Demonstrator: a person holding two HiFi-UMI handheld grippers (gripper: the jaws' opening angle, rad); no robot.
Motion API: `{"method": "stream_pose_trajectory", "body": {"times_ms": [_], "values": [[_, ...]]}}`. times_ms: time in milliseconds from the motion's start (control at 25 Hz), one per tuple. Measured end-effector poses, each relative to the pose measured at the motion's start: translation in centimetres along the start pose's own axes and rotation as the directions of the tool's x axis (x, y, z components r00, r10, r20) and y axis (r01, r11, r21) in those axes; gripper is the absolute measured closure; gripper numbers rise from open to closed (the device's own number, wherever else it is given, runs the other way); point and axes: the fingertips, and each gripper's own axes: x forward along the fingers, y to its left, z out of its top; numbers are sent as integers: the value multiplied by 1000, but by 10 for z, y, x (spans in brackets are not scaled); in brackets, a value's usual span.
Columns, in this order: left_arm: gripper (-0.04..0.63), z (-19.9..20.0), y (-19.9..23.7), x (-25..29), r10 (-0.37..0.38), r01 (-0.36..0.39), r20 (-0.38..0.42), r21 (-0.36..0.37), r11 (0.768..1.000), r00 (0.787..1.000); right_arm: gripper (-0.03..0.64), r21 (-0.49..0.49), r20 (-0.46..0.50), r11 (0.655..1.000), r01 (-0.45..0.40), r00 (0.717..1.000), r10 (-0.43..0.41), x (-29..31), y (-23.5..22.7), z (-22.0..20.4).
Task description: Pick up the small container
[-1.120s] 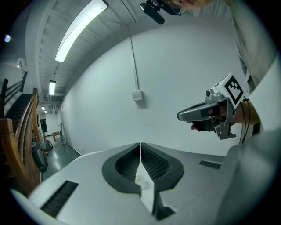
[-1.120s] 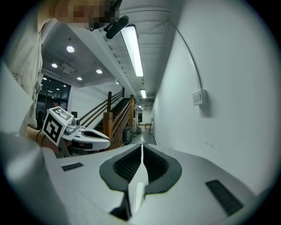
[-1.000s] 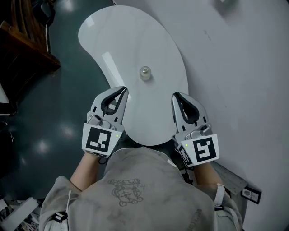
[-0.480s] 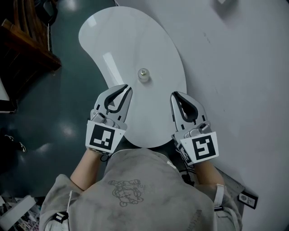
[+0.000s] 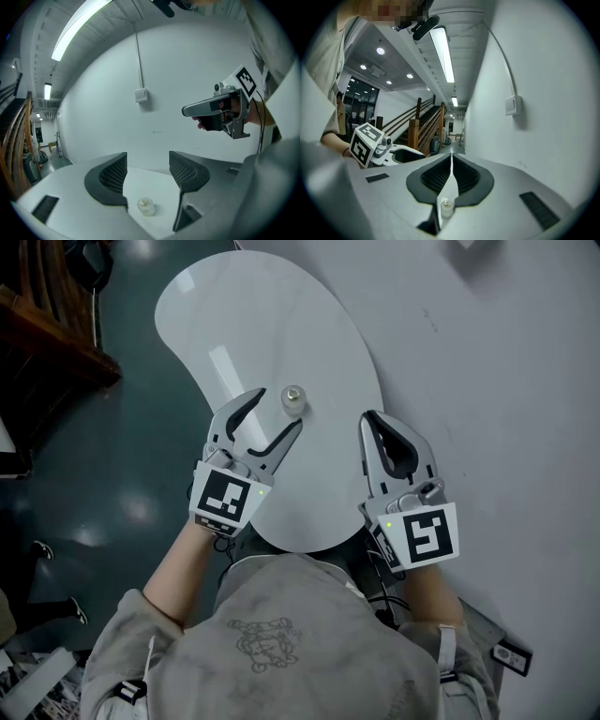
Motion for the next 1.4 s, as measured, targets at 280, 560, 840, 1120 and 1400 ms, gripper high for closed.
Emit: {"method": "stream_pose_trajectory", "body": {"times_ms": [280,560,840,1120,1400], "values": [[270,-16,2,46,-62,60,38,49,997,997,583,-5,-16,1000,-6,1000,6,29,-2,-11],[259,-65,8,89,-116,116,4,45,992,993,583,7,-54,1000,-14,998,14,64,-2,-38],[258,-128,9,125,-174,176,-88,11,984,981,583,42,-112,999,-24,993,29,93,-2,-81],[258,-182,14,157,-174,175,-130,-9,985,976,583,75,-162,997,-35,986,46,120,-2,-122],[255,-229,10,177,-197,193,-187,-37,980,962,583,101,-202,994,-33,978,53,133,-7,-158]]}}
